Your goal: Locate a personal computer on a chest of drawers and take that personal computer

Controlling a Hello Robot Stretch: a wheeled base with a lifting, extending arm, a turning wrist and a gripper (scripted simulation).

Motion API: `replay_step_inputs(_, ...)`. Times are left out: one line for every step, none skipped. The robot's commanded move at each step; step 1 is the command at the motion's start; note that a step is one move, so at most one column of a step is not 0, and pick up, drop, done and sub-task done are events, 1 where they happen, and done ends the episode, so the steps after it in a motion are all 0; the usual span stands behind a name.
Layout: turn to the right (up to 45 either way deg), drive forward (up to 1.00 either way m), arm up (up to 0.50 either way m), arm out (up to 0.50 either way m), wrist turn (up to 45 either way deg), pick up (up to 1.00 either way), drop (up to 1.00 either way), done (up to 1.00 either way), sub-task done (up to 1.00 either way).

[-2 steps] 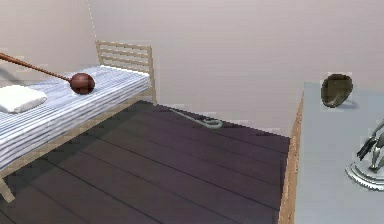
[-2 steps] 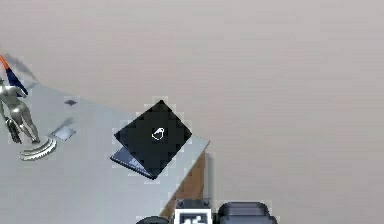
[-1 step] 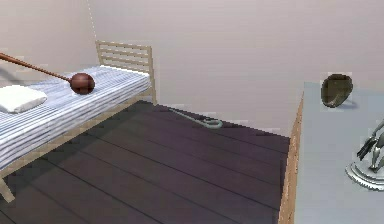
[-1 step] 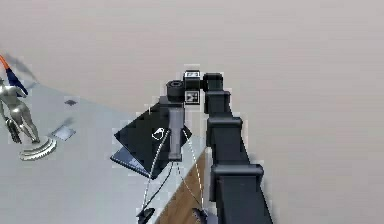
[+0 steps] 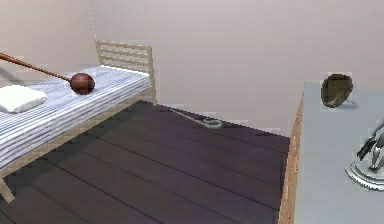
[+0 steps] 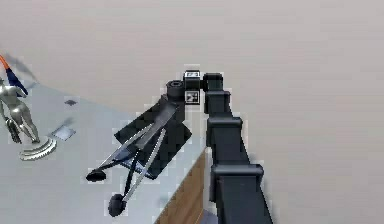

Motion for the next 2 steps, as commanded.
replay_step_inputs(0.0, 0.00, 0.00, 0.00, 45.0, 0.00, 0.00, 0.00, 0.00)
replay_step_inputs(0.0, 0.00, 0.00, 0.00, 45.0, 0.00, 0.00, 0.00, 0.00)
